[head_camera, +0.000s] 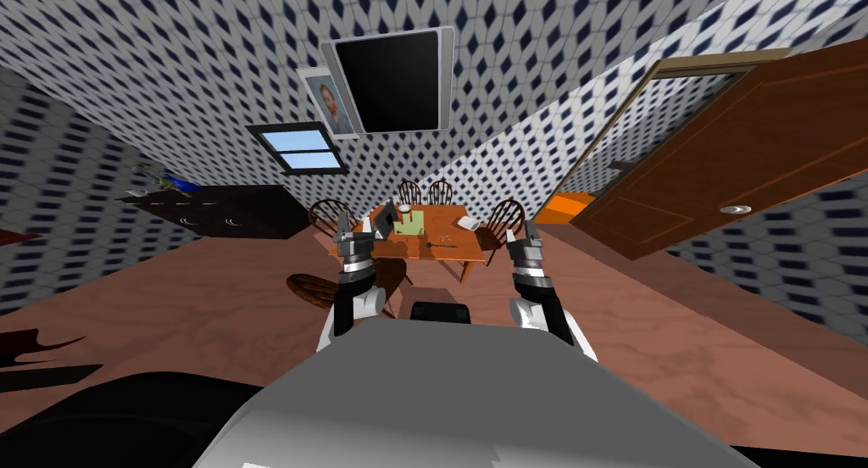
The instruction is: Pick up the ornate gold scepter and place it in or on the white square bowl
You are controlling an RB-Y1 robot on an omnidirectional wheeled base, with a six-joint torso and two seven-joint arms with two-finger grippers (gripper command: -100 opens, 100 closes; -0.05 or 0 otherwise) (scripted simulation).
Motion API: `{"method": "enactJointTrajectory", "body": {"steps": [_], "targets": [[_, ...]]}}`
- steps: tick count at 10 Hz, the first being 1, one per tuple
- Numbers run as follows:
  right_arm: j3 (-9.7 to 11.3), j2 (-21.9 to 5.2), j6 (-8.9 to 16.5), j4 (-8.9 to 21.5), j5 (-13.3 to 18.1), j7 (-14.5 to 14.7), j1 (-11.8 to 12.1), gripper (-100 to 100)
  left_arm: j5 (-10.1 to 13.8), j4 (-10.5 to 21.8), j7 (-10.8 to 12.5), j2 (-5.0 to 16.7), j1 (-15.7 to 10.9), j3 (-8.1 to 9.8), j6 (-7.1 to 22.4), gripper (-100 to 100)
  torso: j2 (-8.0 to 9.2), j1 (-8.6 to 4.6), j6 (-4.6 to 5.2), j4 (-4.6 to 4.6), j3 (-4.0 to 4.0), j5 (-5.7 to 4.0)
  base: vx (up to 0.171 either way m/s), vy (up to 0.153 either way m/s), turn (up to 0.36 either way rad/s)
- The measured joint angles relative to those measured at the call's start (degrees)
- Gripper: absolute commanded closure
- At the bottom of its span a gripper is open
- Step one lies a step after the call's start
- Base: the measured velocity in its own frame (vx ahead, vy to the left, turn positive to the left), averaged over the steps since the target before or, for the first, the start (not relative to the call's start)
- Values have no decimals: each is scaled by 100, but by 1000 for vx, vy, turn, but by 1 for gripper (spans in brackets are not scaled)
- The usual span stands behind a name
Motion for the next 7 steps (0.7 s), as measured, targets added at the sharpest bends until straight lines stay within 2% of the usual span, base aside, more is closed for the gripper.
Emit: {"method": "enactJointTrajectory", "body": {"steps": [5, 6, 7], "targets": [[223, -752, -144, 288, 197, 16, -180, -100, 0, 0, 0, 0, 1, 0, 0, 0, -12, 1, 1, -3, -7, 0, 3, 26, 145], [281, -916, -180, 394, 265, 22, -242, -100, 0, 0, 0, 0, 0, 0, 0, 0, -14, 3, -3, -3, -8, 0, 19, 45, 312], [374, -1079, -227, 522, 377, 40, -313, -100, 0, 0, 0, 0, 0, 0, 0, 0, -18, 10, -4, -4, -10, 2, 18, 32, 77]]}}
